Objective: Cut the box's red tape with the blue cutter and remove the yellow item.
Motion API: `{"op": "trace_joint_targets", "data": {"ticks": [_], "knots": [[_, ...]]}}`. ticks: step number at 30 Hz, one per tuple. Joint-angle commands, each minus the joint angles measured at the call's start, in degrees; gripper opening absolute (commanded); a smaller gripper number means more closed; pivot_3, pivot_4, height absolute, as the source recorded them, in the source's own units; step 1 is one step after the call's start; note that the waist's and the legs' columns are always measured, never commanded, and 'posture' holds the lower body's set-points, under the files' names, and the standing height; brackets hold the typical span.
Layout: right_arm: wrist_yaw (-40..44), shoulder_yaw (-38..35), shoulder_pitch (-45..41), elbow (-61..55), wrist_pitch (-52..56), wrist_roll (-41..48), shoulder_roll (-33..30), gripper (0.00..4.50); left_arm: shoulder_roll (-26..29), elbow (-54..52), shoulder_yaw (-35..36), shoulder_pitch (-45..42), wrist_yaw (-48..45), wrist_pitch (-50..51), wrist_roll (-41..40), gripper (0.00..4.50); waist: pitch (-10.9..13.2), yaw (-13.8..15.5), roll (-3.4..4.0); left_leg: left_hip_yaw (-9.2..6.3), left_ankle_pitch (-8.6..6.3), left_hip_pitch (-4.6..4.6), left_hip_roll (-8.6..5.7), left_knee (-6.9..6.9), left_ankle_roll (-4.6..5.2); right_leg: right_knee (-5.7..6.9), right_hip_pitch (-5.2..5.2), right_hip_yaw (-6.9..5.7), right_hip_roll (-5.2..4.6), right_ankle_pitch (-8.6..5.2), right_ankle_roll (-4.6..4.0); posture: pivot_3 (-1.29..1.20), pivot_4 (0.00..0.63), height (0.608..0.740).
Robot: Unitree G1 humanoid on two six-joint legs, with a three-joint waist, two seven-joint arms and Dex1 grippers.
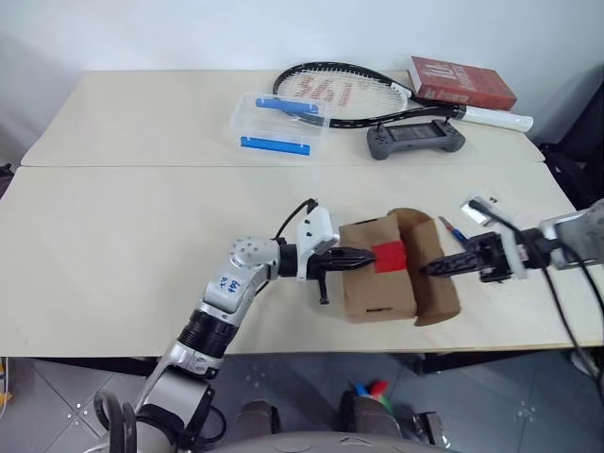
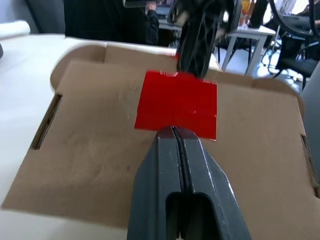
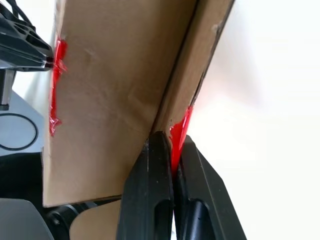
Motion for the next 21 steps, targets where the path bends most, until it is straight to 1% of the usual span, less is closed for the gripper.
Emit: {"op": "trace_joint_targets", "data": {"ticks": [1,7,11,13,15,19,21], "knots": [[2.1,2.3,-3.4,-1.5,0.2,1.2,-3.7,0.03,-1.7,-0.3,-1.5,-0.2,0.2,-1.6,0.7,0.0,0.0,0.0,0.01,0.01,0.0,0.0,0.0,0.01,0.0,0.01,-0.01,0.0,0.0,0.0,0.0,0.0,0.15,0.74],[1.6,11.1,-11.8,-1.2,0.2,-0.7,-6.5,0.03,-4.6,-1.1,-3.1,1.5,1.1,-1.8,0.7,0.0,0.0,0.0,0.04,0.01,-0.01,-0.05,0.0,0.02,0.0,-0.01,-0.07,0.03,-0.03,0.0,-0.01,0.0,0.15,0.74],[1.6,18.9,-19.6,-0.9,0.2,-1.7,-7.6,0.03,-6.2,-1.5,-3.8,3.3,2.1,-1.6,0.7,0.0,0.1,0.1,0.1,-0.01,-0.01,-0.15,0.0,0.03,0.01,-0.03,-0.15,0.01,-0.04,0.01,-0.02,0.0,0.15,0.74],[2.3,24.1,-23.8,-1.8,0.2,-1.9,-8.5,0.03,-6.0,-2.1,-4.2,4.5,2.0,-1.3,0.7,0.0,0.1,0.1,0.17,-0.04,-0.02,-0.18,0.0,0.05,0.01,-0.02,-0.16,-0.02,-0.05,0.01,-0.02,0.0,0.15,0.74],[2.9,27.9,-27.0,-2.1,0.2,-1.3,-9.0,0.03,-5.8,-2.5,-4.2,5.1,2.4,-1.0,0.7,0.0,0.1,0.1,0.17,-0.05,-0.03,-0.24,-0.01,0.02,0.01,-0.04,-0.23,-0.03,-0.05,0.01,-0.02,0.0,0.15,0.74],[3.3,33.5,-31.6,-2.7,0.2,0.2,-9.6,0.03,-5.0,-2.8,-3.7,5.6,3.2,-0.7,1.1,0.0,0.1,0.1,0.18,-0.07,-0.04,-0.33,-0.01,0.03,0.03,-0.06,-0.27,-0.07,-0.06,0.01,-0.02,0.0,0.15,0.74],[2.0,35.4,-33.7,-2.4,0.2,1.9,-9.6,0.03,-4.3,-3.1,-3.2,5.8,4.0,-0.5,1.4,0.0,0.1,0.1,0.18,-0.08,-0.04,-0.33,0.0,0.03,0.03,-0.06,-0.28,-0.07,-0.06,0.01,-0.02,0.0,0.15,0.74]]}}
